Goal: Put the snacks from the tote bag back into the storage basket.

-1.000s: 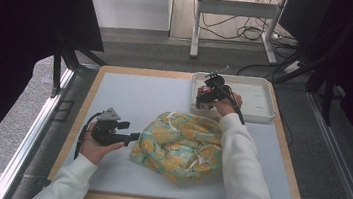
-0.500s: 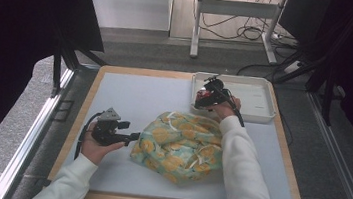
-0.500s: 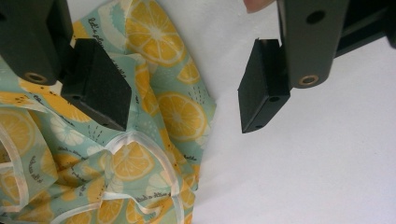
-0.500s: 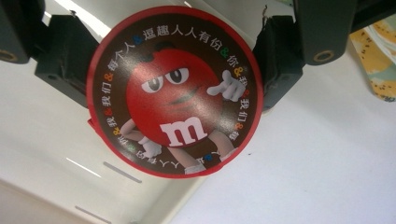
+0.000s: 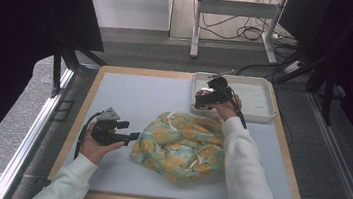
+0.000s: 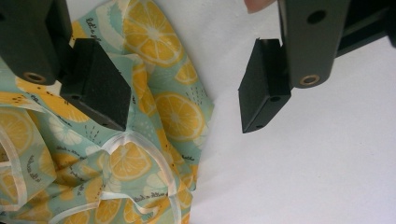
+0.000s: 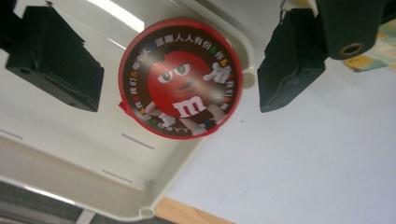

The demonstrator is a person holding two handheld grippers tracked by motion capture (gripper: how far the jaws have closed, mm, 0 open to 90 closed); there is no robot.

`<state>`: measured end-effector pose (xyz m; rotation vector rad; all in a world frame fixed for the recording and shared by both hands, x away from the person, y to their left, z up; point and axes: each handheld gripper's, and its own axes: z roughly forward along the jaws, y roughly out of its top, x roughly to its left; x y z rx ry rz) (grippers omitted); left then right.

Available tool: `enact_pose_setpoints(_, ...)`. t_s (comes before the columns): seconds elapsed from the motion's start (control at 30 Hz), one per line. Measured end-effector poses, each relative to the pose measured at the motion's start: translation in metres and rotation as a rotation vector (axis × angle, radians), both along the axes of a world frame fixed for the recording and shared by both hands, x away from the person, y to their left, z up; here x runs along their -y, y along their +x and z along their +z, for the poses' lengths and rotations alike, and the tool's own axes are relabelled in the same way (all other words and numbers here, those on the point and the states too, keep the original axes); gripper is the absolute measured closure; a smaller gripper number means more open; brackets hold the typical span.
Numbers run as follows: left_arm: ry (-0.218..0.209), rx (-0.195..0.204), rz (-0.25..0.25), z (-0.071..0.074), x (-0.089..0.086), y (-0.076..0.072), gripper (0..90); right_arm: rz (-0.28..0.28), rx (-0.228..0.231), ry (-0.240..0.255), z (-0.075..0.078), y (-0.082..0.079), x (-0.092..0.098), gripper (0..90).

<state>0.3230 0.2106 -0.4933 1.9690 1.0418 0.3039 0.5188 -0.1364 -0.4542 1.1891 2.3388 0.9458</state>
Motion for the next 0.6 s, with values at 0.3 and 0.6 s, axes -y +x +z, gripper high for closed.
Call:
enact_pose_setpoints(0.3, -0.008, 0.031, 0.020, 0.002, -0.002, 0.000, 34.8, 0.049, 0.042, 0.063, 0.011, -0.026, 0.010, 20.8)
enact_pose_setpoints(0.6, -0.004, 0.030, 0.015, 0.002, -0.002, -0.001, 34.8, 0.089, 0.061, 0.103, 0.015, -0.069, 0.032, 23.8)
